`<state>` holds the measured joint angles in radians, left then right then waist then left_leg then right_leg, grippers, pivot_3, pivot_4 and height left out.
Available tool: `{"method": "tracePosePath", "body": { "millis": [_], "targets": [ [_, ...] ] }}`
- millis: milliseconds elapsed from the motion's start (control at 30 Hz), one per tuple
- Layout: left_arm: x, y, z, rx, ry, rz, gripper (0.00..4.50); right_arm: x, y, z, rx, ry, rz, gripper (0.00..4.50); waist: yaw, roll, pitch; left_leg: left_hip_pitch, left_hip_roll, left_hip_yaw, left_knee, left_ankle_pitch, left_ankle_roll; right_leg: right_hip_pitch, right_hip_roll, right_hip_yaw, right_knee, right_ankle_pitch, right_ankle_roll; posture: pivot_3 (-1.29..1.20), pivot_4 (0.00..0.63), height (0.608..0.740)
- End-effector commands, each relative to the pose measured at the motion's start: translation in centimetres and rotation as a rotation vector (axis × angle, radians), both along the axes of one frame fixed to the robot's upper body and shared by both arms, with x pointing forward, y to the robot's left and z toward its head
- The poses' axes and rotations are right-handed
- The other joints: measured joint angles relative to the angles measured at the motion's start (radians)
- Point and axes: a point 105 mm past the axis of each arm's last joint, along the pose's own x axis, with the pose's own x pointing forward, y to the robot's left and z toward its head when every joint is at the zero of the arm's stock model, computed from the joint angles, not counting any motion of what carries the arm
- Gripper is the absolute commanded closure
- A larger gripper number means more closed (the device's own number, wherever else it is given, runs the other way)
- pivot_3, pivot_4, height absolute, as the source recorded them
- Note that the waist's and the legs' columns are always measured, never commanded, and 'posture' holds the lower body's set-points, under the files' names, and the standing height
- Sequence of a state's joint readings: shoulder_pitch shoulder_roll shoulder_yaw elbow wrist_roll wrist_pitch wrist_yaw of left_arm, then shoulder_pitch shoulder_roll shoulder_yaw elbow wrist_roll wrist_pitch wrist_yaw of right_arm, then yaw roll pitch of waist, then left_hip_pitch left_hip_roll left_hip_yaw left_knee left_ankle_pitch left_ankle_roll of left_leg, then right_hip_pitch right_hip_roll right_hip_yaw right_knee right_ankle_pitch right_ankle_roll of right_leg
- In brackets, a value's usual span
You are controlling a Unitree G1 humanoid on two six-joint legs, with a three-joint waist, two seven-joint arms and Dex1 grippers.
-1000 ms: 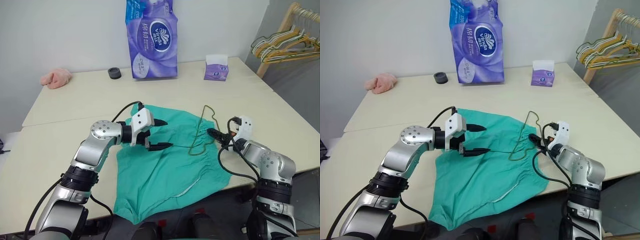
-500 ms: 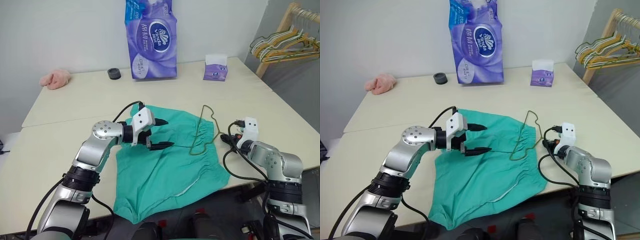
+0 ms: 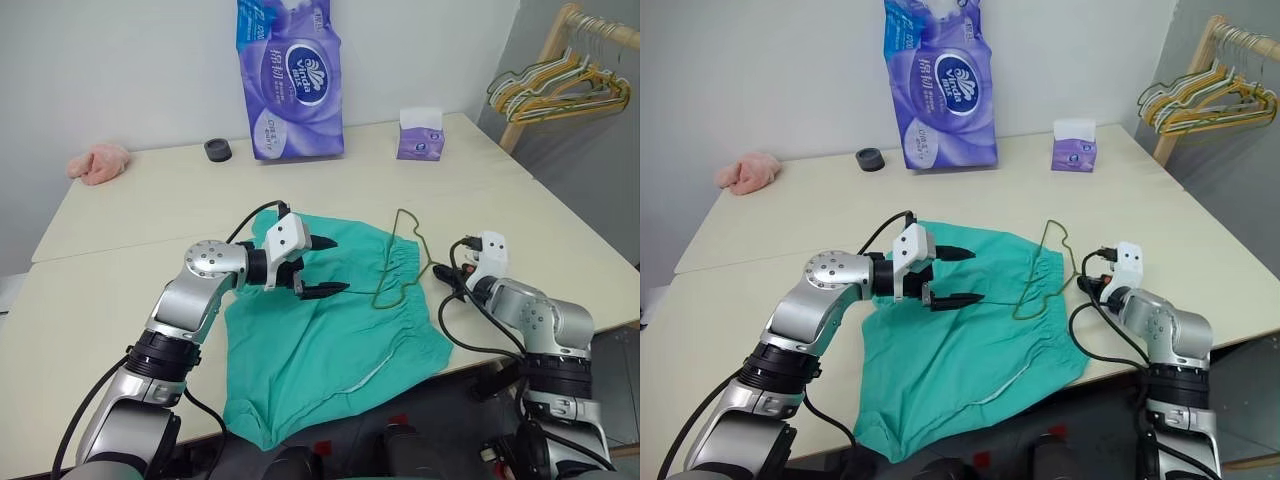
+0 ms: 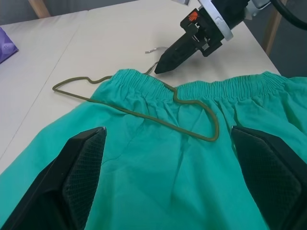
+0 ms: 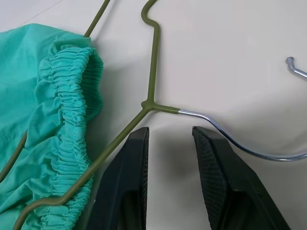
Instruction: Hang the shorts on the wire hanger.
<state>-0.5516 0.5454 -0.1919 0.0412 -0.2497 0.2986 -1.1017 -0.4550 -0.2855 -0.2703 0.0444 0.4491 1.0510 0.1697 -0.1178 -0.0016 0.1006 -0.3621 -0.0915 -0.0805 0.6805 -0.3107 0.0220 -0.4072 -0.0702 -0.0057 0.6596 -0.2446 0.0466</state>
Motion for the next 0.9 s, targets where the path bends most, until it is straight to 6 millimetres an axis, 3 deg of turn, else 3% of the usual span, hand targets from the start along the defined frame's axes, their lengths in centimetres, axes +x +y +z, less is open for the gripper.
{"method": "tracePosePath", "body": {
  "millis": [33,333,767,900],
  "targets": [
    [-0.4,0.0,1.1,-0.009,-0.032,-0.030,0.11,0.7,1.2,0.6,-0.023,-0.023,0.039,2.97,-0.002,0.000,0.000,0.000,0.000,0.000,0.000,0.000,0.000,0.000,0.000,0.000,0.000,0.000,0.000,-0.21,0.077,0.740],
    [0.2,1.2,1.2,0.006,-0.049,0.021,0.11,1.3,2.3,0.2,-0.115,-0.027,0.122,2.97,-0.024,0.000,0.000,0.000,0.000,0.000,0.000,0.000,0.000,0.000,0.000,0.000,0.000,0.000,0.000,-0.21,0.074,0.740],
    [0.4,1.5,1.3,0.003,-0.056,0.042,0.11,2.0,3.0,1.6,-0.033,-0.063,0.122,2.97,-0.028,0.000,0.000,0.001,0.000,0.000,0.000,0.001,0.000,-0.001,0.000,0.000,0.003,0.000,0.000,-0.20,0.065,0.740],
    [0.5,1.5,1.4,0.003,-0.061,0.046,0.11,2.3,2.5,2.5,-0.184,-0.150,0.144,2.97,-0.028,0.000,0.000,0.000,0.000,0.000,0.000,0.002,-0.002,-0.001,0.000,0.001,0.003,0.000,0.000,-0.20,0.065,0.740]
  ]
}}
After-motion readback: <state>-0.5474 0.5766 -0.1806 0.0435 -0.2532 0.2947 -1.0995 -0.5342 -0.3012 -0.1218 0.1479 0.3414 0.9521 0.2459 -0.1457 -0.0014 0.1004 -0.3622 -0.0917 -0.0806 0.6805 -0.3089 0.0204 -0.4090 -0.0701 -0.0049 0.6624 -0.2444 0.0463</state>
